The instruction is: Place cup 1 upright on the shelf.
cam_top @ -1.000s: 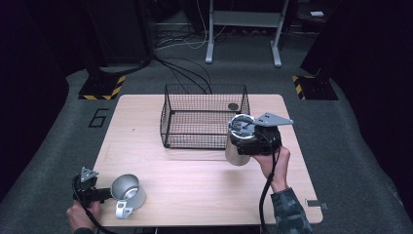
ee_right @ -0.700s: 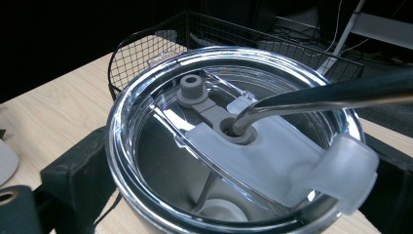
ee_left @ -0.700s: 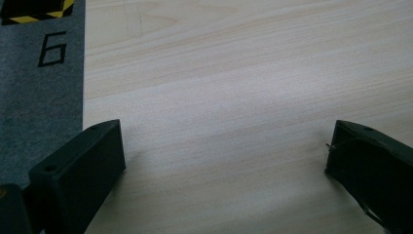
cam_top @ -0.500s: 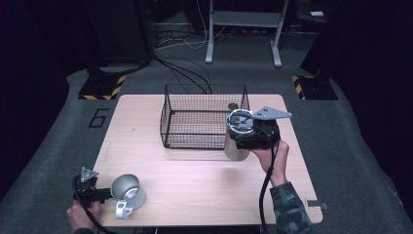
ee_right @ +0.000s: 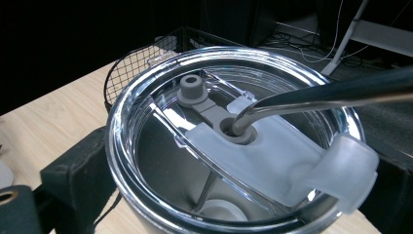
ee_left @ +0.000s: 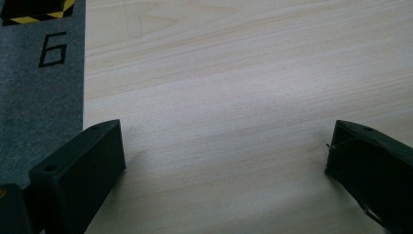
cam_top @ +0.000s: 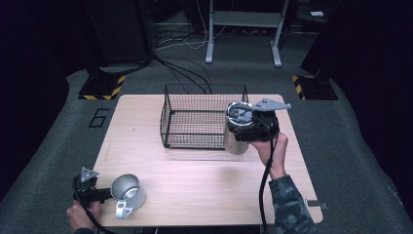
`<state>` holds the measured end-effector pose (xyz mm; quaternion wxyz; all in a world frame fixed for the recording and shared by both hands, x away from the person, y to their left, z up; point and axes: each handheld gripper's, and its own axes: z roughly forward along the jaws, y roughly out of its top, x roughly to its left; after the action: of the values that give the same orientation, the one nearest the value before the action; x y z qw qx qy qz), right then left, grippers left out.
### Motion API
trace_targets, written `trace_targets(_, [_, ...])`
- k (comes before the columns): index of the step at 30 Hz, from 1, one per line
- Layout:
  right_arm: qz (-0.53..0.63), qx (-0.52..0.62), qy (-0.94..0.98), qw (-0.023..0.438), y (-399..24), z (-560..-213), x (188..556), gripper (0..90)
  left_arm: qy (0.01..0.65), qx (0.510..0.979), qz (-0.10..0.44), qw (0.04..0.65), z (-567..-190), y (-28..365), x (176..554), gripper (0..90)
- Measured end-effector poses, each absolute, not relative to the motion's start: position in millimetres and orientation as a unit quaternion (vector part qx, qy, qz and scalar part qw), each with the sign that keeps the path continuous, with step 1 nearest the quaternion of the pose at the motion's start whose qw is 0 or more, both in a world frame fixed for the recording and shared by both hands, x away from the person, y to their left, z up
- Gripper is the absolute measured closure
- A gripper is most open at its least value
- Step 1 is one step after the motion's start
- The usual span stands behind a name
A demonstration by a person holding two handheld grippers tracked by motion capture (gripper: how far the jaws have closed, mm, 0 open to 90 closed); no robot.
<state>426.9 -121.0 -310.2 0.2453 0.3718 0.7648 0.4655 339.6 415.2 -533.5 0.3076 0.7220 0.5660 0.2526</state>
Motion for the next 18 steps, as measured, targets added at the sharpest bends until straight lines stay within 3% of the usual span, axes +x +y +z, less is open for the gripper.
trace_targets(18, [0.463, 0.377, 0.765, 0.242, -113, -301, 444, 3.5, 0.564, 0.727, 0.251, 0.301, -533, 416, 339, 0.4])
